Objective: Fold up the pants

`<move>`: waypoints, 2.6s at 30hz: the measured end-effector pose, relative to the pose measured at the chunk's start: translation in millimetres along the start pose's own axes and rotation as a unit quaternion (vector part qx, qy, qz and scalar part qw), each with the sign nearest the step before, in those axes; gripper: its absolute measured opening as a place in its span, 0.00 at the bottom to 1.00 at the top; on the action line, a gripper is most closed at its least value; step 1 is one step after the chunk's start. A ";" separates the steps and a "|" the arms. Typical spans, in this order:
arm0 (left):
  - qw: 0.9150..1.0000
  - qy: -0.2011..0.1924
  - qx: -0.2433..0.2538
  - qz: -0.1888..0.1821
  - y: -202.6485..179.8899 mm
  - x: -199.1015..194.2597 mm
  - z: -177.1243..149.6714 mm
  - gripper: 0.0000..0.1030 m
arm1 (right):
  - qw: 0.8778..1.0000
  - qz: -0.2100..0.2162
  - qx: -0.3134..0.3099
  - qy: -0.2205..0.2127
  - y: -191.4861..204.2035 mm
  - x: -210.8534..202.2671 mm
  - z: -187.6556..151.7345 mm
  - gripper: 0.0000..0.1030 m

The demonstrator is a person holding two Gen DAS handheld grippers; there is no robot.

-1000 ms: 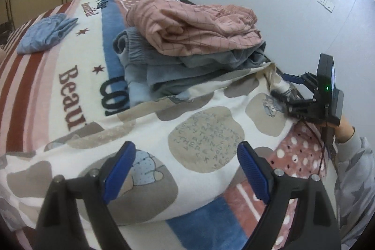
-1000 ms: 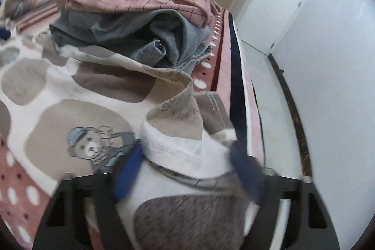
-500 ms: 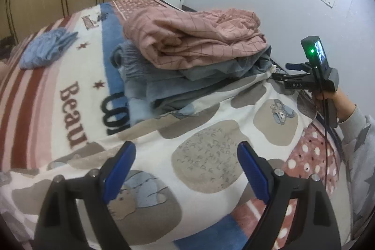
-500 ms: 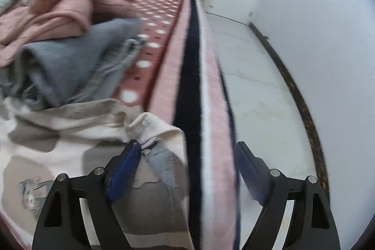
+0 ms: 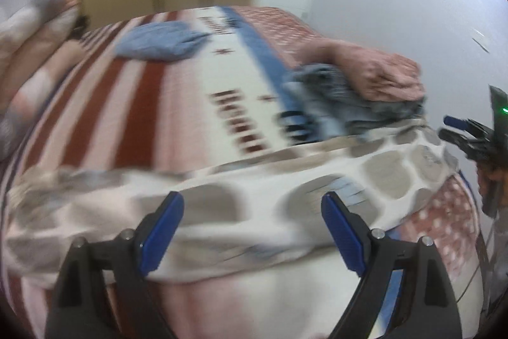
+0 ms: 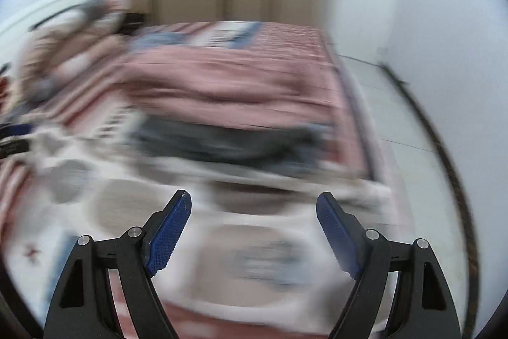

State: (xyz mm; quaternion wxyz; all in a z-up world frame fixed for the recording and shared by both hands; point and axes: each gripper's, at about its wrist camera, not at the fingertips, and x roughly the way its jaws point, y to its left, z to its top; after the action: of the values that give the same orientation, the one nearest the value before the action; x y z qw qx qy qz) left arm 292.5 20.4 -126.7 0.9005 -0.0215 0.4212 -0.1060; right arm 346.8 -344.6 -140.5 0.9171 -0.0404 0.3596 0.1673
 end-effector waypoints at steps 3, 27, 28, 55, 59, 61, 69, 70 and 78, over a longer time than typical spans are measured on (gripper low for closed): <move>0.999 -0.005 -0.021 0.039 55.8 -19.3 -14.0 0.84 | 0.996 0.085 -0.019 -0.004 78.2 12.7 14.0 0.75; 0.992 0.083 -0.061 0.067 275.0 23.6 -82.3 0.85 | 0.979 0.141 -0.093 0.111 346.3 198.6 67.6 0.56; 0.992 0.082 -0.068 0.062 276.5 21.9 -80.8 0.85 | 0.978 0.149 -0.083 0.121 341.9 202.1 68.3 0.57; 0.991 0.101 -0.016 0.082 275.4 -2.9 -73.3 0.17 | 0.954 0.177 -0.234 0.054 344.8 75.1 -15.4 0.63; 0.991 0.100 -0.023 0.088 274.4 -6.0 -71.3 0.21 | 0.956 0.128 -0.261 0.037 346.1 92.3 -21.3 0.63; 0.990 0.092 -0.017 0.103 271.1 -11.2 -71.4 0.28 | 0.954 0.126 -0.267 0.047 344.0 101.7 -19.7 0.63; 0.994 0.049 -0.017 0.092 261.2 -45.1 -57.9 0.48 | 0.948 0.240 -0.198 0.068 315.6 97.7 20.0 0.72; 0.995 0.042 -0.017 0.086 258.6 -49.2 -53.7 0.52 | 0.947 0.256 -0.188 0.056 311.0 89.0 29.8 0.72; 1.000 -0.007 -0.028 0.005 210.3 -47.5 -26.8 0.58 | 0.948 0.214 -0.206 0.112 292.8 145.0 63.5 0.36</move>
State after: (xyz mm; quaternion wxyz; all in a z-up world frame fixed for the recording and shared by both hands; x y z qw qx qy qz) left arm 278.8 237.2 -135.0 0.9028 -0.0453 0.4183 -0.0893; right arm 388.8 -16.6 -177.6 0.7856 -0.1690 0.4176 0.4241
